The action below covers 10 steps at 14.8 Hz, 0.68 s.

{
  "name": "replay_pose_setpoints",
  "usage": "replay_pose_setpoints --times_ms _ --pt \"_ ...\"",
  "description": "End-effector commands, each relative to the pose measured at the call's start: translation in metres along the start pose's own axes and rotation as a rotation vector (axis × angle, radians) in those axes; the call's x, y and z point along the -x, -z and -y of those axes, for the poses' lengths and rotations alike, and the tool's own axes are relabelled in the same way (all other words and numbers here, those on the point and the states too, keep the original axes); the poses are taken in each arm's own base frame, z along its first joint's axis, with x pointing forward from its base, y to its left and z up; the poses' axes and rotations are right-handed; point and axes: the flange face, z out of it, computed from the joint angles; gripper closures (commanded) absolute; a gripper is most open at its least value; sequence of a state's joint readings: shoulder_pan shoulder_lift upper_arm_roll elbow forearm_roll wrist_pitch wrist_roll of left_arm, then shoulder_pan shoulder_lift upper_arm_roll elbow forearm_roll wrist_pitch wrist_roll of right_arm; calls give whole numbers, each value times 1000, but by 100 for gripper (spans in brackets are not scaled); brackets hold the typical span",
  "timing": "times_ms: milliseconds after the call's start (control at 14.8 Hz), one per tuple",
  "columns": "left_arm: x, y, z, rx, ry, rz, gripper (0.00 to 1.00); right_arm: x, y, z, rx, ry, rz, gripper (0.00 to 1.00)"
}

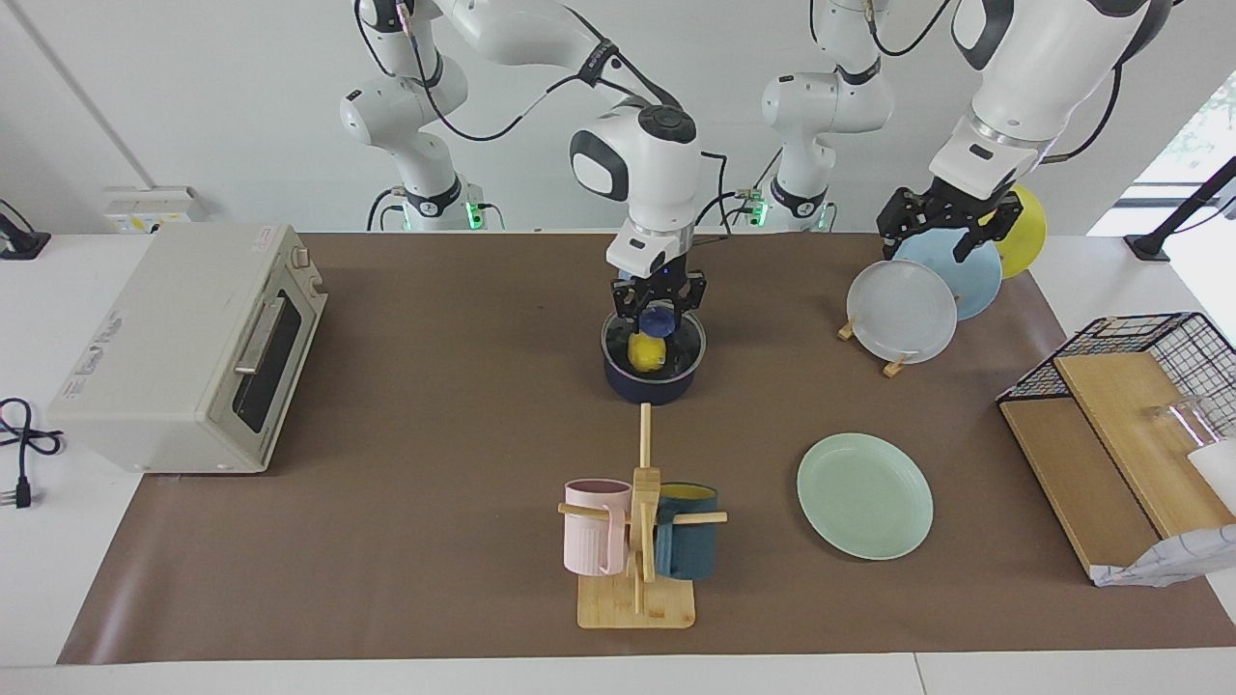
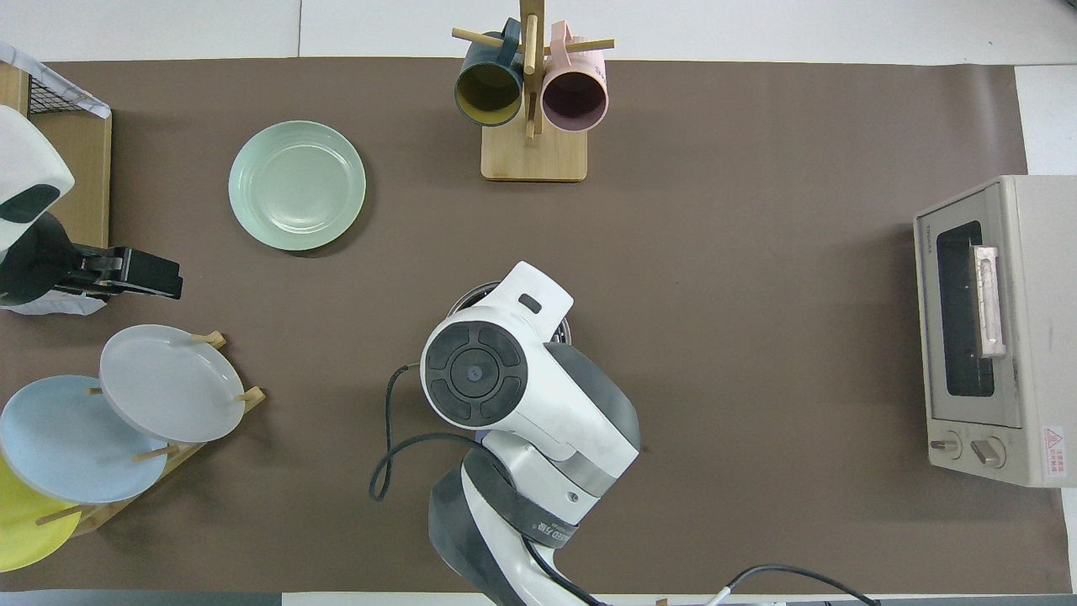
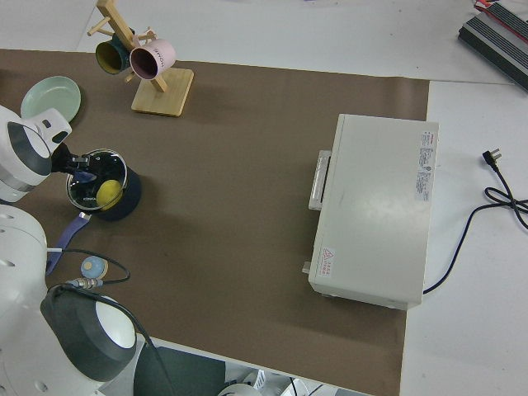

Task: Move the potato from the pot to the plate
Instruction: 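Lift the glass lid off the pot with the right gripper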

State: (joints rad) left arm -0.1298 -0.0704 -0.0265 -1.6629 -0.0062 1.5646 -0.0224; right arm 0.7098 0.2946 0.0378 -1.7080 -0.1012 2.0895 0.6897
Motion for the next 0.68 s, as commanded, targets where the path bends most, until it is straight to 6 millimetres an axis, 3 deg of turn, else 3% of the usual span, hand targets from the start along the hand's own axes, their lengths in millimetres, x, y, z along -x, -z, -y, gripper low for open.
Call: replay_pose_setpoints --times_ms 0,135,338,473,609 --pt "7 1 -13 -10 23 -21 0 -47 38 -36 18 55 24 88" --pt "7 0 -22 -8 59 -30 0 -79 37 -100 27 85 34 88" --pt "11 -15 -64 6 139 -31 0 -106 20 -191 43 143 72 88" --pt "17 -23 -86 6 181 -17 0 -110 5 -250 47 195 105 88" --pt "23 -40 -122 28 219 -3 0 -98 -19 -311 45 244 129 88"
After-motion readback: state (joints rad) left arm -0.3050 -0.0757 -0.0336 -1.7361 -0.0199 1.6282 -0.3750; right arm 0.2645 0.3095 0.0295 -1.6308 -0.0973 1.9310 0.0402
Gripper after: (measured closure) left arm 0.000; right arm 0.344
